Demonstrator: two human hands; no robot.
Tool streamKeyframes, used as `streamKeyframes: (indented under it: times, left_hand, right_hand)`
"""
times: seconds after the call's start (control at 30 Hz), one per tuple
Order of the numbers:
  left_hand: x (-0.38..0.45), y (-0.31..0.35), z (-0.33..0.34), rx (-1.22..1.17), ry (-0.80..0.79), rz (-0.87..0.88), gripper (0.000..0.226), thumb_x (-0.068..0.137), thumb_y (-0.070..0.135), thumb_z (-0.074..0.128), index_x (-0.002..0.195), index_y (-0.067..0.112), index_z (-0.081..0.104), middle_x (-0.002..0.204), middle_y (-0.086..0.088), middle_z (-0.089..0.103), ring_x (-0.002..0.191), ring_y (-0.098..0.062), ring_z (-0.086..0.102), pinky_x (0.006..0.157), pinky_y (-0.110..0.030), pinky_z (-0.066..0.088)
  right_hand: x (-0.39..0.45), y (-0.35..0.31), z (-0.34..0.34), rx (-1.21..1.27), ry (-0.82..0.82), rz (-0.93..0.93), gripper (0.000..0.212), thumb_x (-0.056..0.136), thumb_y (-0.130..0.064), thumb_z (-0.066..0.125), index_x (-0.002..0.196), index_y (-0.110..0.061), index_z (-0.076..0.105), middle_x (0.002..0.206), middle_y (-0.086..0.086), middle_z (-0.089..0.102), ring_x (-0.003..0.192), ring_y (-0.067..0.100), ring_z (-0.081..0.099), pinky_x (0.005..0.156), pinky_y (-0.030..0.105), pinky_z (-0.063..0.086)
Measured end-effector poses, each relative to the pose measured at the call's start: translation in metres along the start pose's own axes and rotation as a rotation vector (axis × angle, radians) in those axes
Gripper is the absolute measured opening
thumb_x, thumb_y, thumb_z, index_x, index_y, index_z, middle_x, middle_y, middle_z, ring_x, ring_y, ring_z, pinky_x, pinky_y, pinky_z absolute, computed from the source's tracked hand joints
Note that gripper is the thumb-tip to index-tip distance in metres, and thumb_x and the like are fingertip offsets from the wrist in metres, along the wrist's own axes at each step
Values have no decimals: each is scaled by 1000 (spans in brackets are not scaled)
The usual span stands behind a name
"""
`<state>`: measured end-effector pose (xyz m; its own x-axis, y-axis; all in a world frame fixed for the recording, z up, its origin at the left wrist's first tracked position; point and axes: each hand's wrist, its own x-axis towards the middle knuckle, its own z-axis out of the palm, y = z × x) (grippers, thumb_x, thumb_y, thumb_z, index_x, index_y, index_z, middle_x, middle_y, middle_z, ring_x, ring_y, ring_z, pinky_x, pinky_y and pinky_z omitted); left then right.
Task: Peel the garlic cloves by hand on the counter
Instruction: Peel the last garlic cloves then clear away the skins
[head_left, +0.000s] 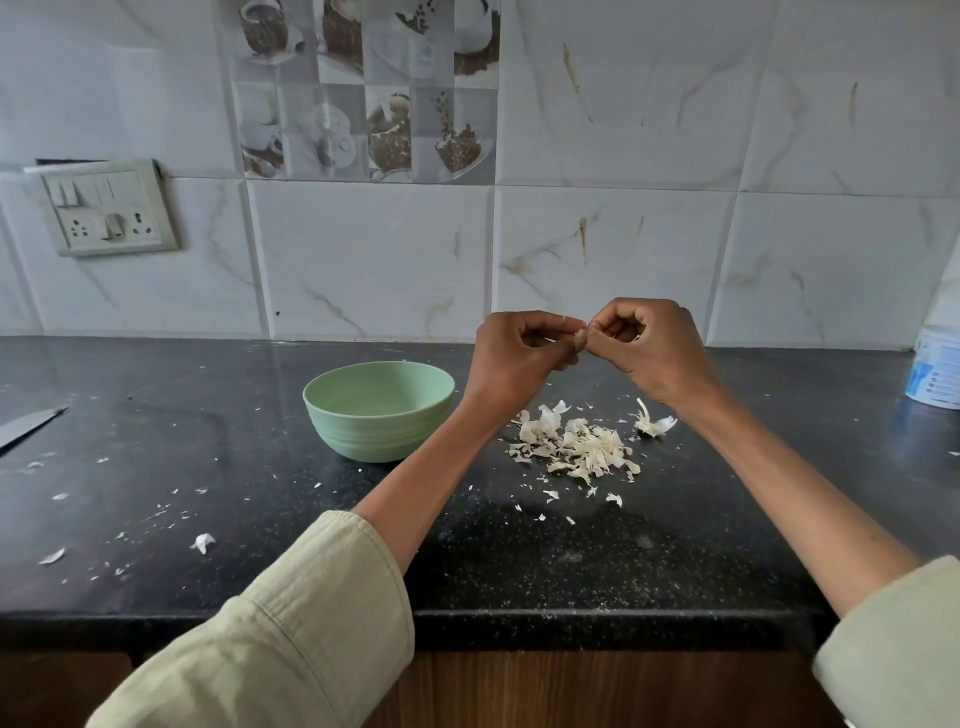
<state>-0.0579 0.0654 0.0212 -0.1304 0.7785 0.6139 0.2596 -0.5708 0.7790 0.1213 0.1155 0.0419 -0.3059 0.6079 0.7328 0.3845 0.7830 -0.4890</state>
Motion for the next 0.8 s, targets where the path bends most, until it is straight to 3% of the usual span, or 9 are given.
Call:
streamKeyframes:
  times: [0.17, 0.5, 0.67, 0.73, 0.8]
  left_hand:
    - [-1, 2, 0, -37, 4, -21, 20, 92, 14, 82, 109, 5, 81, 88, -11, 81, 82, -23, 79, 75, -26, 62]
    - [-1, 9, -3, -2, 65, -63, 12, 96, 12, 74, 106, 11, 81, 90, -4, 81, 81, -23, 79, 72, -32, 64]
    - [3, 25, -16, 524, 147, 70, 22, 90, 19, 57, 72, 9, 63, 65, -5, 65, 60, -24, 60, 61, -43, 54]
    - [4, 35, -26, 759, 199, 38, 24, 91, 16, 49, 71, 4, 54, 67, -13, 57, 61, -31, 53, 57, -42, 45]
    - [5, 43, -41, 899, 274, -82, 22, 89, 11, 46, 69, 3, 50, 69, -13, 48, 61, -33, 47, 64, -39, 39]
  right_hand:
    - [0, 0, 0, -20, 11, 5, 14, 88, -26, 83, 79, -17, 77, 66, -9, 69, 55, -1, 55, 56, 11, 40]
    - [1, 5, -1, -83, -8, 27, 11, 89, -23, 81, 80, -19, 76, 73, -7, 73, 58, 0, 58, 58, 10, 42]
    - [1, 8, -5, -99, -108, 32, 11, 94, -23, 77, 85, -17, 77, 75, -10, 71, 58, -2, 58, 59, 7, 41]
    - [0, 10, -5, -112, -145, 30, 13, 96, -25, 76, 86, -16, 77, 75, -10, 72, 60, -2, 59, 59, 7, 41]
    - [0, 12, -4, -136, -175, 31, 14, 96, -28, 75, 87, -17, 76, 77, -11, 72, 62, -3, 59, 60, 7, 41]
